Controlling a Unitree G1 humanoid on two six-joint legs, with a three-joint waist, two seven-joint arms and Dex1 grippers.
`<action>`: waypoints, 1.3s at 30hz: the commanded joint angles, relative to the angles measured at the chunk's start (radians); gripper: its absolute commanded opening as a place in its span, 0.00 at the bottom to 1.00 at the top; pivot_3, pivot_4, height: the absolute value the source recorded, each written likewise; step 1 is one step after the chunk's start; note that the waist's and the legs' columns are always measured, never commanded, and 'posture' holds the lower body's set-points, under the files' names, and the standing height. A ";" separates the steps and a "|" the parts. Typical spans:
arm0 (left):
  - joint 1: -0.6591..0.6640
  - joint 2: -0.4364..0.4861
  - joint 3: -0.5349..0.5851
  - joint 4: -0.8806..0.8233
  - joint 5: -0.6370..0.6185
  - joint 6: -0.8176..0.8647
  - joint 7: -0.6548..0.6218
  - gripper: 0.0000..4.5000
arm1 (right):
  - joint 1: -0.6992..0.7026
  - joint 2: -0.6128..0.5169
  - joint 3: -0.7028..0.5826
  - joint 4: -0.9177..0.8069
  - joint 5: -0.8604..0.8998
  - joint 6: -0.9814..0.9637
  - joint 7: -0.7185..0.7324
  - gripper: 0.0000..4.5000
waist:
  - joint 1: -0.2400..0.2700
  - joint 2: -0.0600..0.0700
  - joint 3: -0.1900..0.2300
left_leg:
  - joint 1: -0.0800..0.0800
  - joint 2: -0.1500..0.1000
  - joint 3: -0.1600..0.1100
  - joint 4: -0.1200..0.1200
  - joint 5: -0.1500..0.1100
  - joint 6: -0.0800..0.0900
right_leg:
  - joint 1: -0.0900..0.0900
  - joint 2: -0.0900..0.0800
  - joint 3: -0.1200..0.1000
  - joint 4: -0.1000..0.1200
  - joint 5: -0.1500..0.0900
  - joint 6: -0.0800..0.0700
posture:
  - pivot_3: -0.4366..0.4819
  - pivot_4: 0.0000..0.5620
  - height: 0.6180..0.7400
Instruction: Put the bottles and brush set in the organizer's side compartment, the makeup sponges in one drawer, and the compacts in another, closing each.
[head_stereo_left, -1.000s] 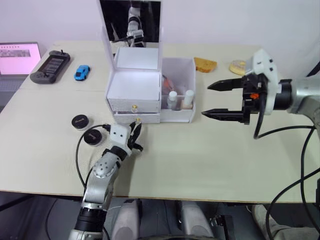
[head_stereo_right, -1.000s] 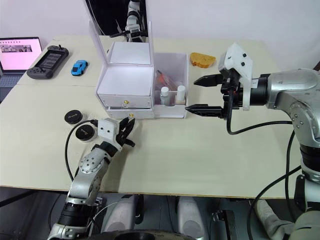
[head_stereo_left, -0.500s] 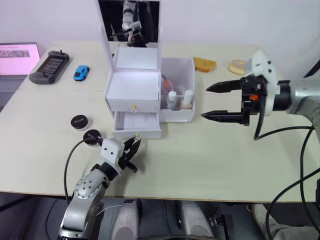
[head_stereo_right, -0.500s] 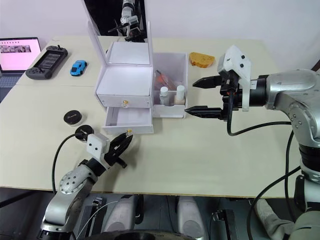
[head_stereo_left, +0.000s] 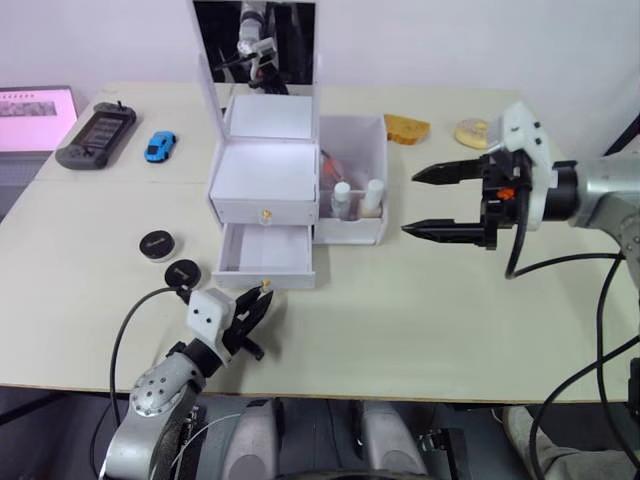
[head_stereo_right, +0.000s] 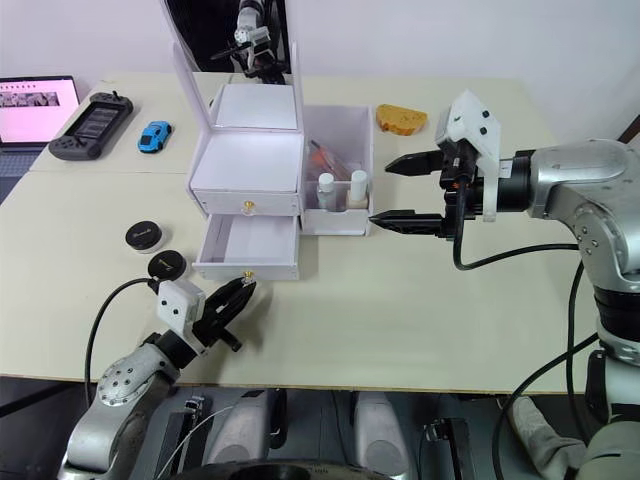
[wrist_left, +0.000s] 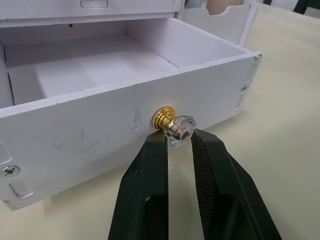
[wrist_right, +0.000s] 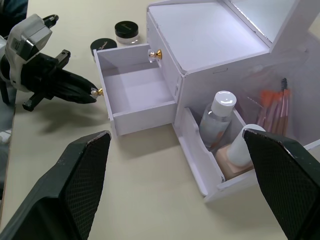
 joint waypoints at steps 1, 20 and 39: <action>0.014 0.013 0.051 -0.049 -0.033 -0.006 0.000 0.16 | -0.012 0.004 -0.011 0.002 -0.007 -0.026 0.007 1.00 | 0.000 0.000 0.000 | 0.000 0.000 0.000 0.000 0.000 0.000 | 0.000 0.000 0.000 0.000 0.000 0.000 | 0.48 0.27 0.98; 0.273 0.102 0.588 -0.020 -0.353 -0.055 -0.092 0.99 | -0.041 0.024 -0.005 0.197 -0.086 -0.174 0.092 1.00 | 0.001 0.000 0.000 | 0.000 0.000 0.000 -0.002 0.000 0.000 | -0.003 -0.001 -0.001 -0.008 0.000 -0.001 | 0.48 0.27 0.98; 0.198 0.495 0.939 0.842 -0.262 -0.303 -0.470 0.99 | 0.315 -0.008 -0.310 0.550 -0.127 -0.504 0.158 1.00 | -0.021 0.001 -0.001 | -0.003 0.002 0.005 -0.005 -0.002 0.001 | -0.004 -0.004 -0.002 -0.016 0.003 -0.006 | 0.48 0.27 0.98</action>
